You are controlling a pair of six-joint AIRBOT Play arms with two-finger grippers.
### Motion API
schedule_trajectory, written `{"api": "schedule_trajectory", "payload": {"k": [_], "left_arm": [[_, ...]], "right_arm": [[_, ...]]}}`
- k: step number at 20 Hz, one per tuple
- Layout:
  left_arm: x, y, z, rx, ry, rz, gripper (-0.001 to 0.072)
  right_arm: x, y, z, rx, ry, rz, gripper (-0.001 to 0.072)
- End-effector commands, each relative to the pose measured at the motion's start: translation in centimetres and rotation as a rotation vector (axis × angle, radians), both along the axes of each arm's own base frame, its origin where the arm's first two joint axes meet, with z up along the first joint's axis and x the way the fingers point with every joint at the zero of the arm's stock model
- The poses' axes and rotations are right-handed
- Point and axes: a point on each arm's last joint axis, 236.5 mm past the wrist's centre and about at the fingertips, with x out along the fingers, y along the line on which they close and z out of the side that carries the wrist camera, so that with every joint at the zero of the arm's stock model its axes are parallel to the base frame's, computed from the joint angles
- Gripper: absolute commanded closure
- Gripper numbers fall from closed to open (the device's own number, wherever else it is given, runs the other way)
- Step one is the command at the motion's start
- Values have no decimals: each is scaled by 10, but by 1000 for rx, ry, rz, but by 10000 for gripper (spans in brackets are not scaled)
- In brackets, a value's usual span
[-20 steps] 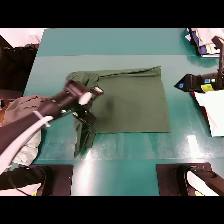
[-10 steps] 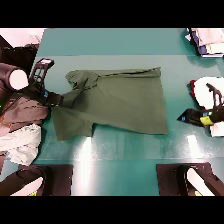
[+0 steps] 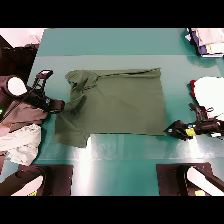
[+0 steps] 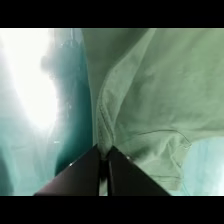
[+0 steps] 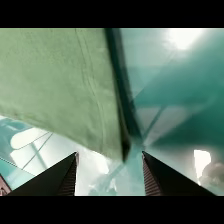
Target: Fold the shirts.
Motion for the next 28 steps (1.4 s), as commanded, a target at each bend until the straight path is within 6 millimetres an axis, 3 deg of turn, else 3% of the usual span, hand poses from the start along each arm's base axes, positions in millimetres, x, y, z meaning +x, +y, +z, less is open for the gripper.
{"api": "schedule_trajectory", "payload": {"k": [1, 3, 5, 8, 12, 13, 15, 16, 18, 21, 23, 25, 28], "left_arm": [[-2, -2, -2, -16, 7, 3, 678], [-2, -2, -2, -16, 6, 3, 678], [-1, -3, -1, -20, 6, 3, 679], [0, -4, -1, -22, 2, 4, 679], [8, -14, 4, -71, -34, 15, 679], [14, -24, 11, -119, -61, 15, 679], [35, -49, 45, -233, -161, 1, 680], [48, -59, 73, -291, -232, 3, 680], [74, -74, 148, -388, -411, -3, 679], [90, -77, 292, -474, -753, -23, 679], [75, -64, 384, -451, -984, -50, 679], [44, -43, 460, -355, -1196, -79, 678], [-20, -21, 537, -276, -1439, -105, 679]], "right_arm": [[-1, 15, -16, 15, 20, 39, 258], [-2, 21, -20, 11, 26, 66, 286], [4, 21, -21, -16, -5, 66, 487], [20, 13, -10, -71, -106, 43, 669], [36, -2, 23, -121, -239, -16, 689], [41, -6, 36, -128, -274, -22, 690], [61, -15, 78, -156, -372, -49, 690], [72, -19, 105, -175, -436, -59, 689], [100, -27, 178, -219, -616, -91, 690], [125, -31, 302, -273, -907, -129, 690], [128, -34, 383, -334, -1088, -139, 690], [119, -31, 453, -393, -1242, -125, 690], [92, -16, 524, -437, -1379, -72, 690]]}}
